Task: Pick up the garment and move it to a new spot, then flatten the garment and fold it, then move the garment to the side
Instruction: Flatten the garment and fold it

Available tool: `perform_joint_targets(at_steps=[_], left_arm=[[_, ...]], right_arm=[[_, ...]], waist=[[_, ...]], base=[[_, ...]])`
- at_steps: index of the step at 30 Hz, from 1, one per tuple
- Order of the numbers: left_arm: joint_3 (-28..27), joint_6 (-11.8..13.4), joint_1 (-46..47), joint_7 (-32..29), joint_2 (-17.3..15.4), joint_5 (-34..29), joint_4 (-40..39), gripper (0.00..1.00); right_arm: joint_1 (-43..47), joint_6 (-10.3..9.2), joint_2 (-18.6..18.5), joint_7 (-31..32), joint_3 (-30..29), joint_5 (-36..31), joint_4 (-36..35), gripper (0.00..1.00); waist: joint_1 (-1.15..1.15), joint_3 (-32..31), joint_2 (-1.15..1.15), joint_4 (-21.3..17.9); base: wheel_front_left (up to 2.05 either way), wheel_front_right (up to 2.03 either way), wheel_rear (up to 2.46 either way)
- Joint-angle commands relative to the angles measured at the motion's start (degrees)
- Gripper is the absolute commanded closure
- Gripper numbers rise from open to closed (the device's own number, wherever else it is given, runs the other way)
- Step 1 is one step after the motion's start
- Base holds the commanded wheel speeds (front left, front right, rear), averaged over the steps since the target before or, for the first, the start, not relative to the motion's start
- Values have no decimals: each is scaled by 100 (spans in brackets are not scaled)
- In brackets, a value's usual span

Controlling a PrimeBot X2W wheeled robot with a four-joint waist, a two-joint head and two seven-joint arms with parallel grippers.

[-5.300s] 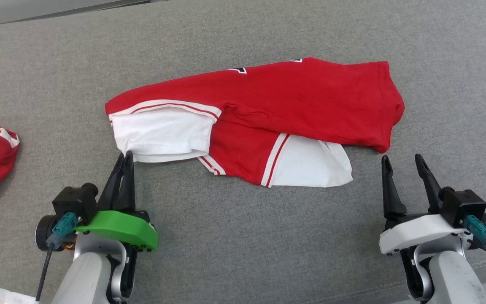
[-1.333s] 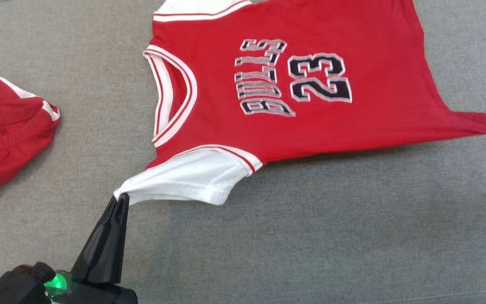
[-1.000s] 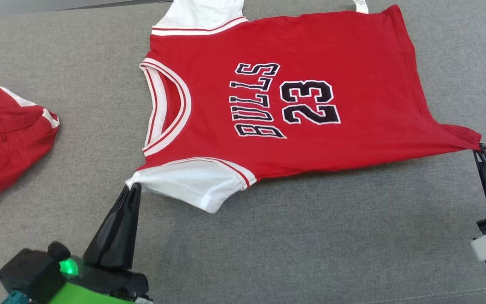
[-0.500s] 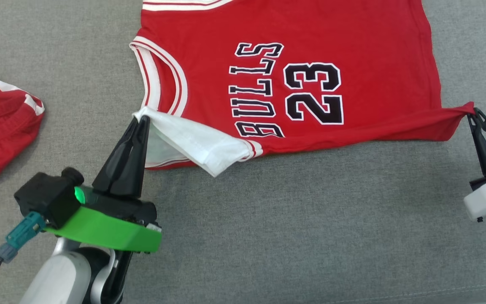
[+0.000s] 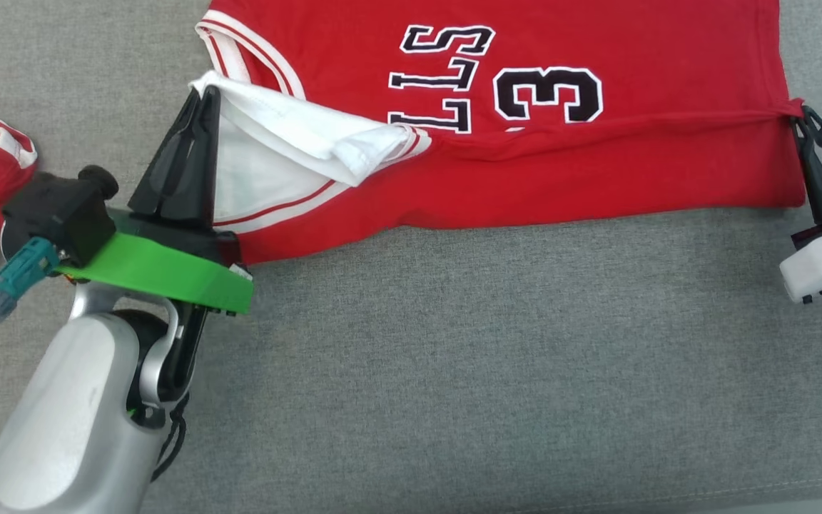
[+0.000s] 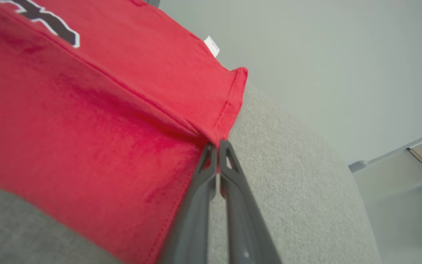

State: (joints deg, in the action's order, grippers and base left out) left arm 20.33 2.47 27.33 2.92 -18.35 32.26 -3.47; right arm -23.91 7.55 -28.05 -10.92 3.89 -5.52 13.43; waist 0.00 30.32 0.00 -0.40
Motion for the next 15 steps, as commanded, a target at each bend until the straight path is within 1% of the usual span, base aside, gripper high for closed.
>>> perform_joint_targets(at_steps=[1, 3, 4, 5, 6, 7, 8, 11, 15], left_arm=[[-5, -32, 180, 46, -48, -91, 98, 100], [32, -48, 297, 63, -34, -134, 256, 100], [53, -59, 346, 40, -24, -138, 346, 100], [71, -79, 381, 6, -16, -122, 414, 100], [71, -88, 422, -8, 10, -77, 485, 61], [73, -98, 455, -2, 20, -70, 533, 29], [54, -71, 473, 50, 31, -86, 590, 0], [11, 0, 401, 197, 75, -92, 664, 0], [-121, 180, -129, 353, 126, 78, 505, 0]], right_arm=[[-146, -12, -11, -50, 34, -43, 74, 100], [-283, -12, -10, -90, 85, -54, 194, 100], [-354, -12, 7, -113, 109, -66, 249, 69], [-402, -12, 19, -136, 124, -78, 289, 42], [-461, -12, 27, -159, 142, -98, 331, 0], [-502, -12, 41, -208, 132, -118, 351, 0], [-522, -12, 78, -242, 109, -144, 375, 0], [-486, -12, 173, -333, 22, -223, 390, 0], [-208, -12, 397, -420, -224, -318, 194, 0]], waist=[[0, 139, 0, -5], [0, 177, 0, -11], [0, 190, 0, -14], [0, 199, 0, -18], [0, 202, 0, -22], [0, 196, 0, -24], [0, 173, 0, -27], [0, 58, 0, -49], [0, -175, 0, -109]], base=[[0, 0, 0], [0, 0, 0], [0, 0, 0], [0, 0, 0], [0, 0, 0], [0, 0, 0], [0, 0, 0], [0, 0, 0], [0, 0, 0]])
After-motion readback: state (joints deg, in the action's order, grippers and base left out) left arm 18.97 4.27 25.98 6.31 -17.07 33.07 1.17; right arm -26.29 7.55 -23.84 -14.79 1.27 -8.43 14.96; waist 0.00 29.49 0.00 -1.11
